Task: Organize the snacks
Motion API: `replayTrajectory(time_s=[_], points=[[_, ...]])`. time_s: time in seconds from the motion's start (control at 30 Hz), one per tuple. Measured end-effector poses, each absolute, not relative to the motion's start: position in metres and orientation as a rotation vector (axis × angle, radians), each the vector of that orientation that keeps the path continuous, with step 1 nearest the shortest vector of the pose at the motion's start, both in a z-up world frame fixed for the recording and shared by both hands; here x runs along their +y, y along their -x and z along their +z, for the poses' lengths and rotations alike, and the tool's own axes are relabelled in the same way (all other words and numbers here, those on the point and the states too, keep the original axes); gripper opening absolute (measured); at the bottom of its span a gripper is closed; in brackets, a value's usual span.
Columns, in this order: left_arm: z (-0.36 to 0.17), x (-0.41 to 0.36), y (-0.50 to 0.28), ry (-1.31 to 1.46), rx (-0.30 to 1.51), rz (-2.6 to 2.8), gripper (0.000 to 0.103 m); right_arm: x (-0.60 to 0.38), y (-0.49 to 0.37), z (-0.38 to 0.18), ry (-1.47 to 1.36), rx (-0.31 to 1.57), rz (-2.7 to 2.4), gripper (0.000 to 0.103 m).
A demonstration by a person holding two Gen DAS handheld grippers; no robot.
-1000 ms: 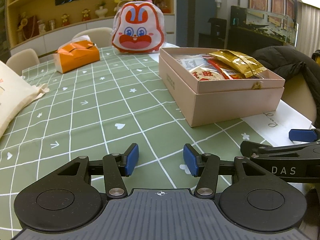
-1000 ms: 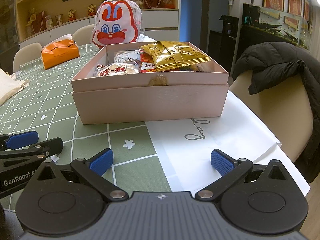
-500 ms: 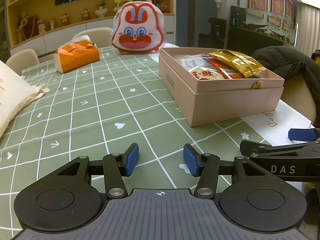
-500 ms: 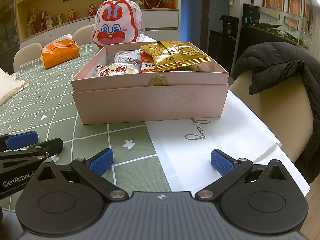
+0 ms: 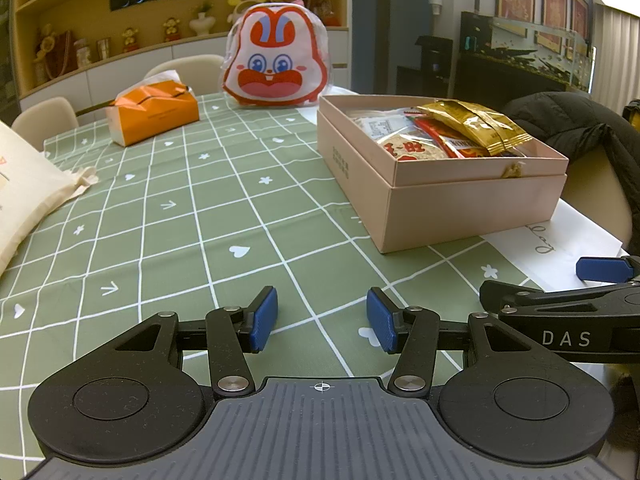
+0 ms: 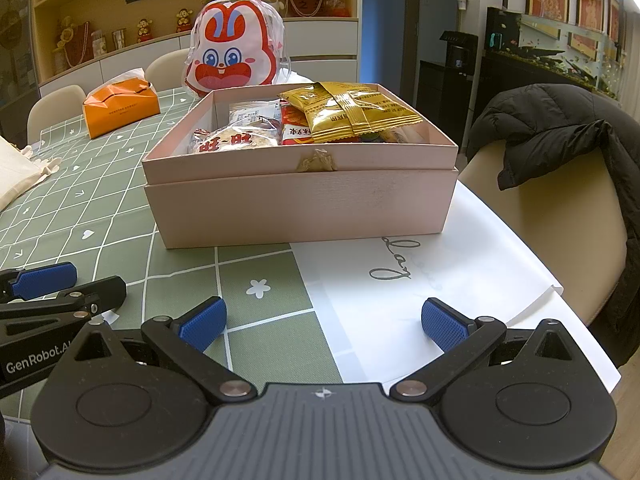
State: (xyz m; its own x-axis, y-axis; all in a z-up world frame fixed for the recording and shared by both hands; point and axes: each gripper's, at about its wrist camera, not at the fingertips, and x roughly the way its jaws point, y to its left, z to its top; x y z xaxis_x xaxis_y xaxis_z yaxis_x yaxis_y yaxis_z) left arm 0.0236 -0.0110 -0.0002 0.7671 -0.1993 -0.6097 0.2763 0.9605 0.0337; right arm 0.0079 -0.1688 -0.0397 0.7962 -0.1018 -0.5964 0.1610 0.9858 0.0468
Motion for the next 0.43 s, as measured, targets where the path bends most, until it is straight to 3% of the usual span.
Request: replayTrajectory(time_s=[0.43], points=[[-0.0005,-0.0123,-0.0230,-0.130,0.646,-0.257,0.056,-0.1685,-0.0079,-0.0396,-0.097,0.634,-0.141,0.103]])
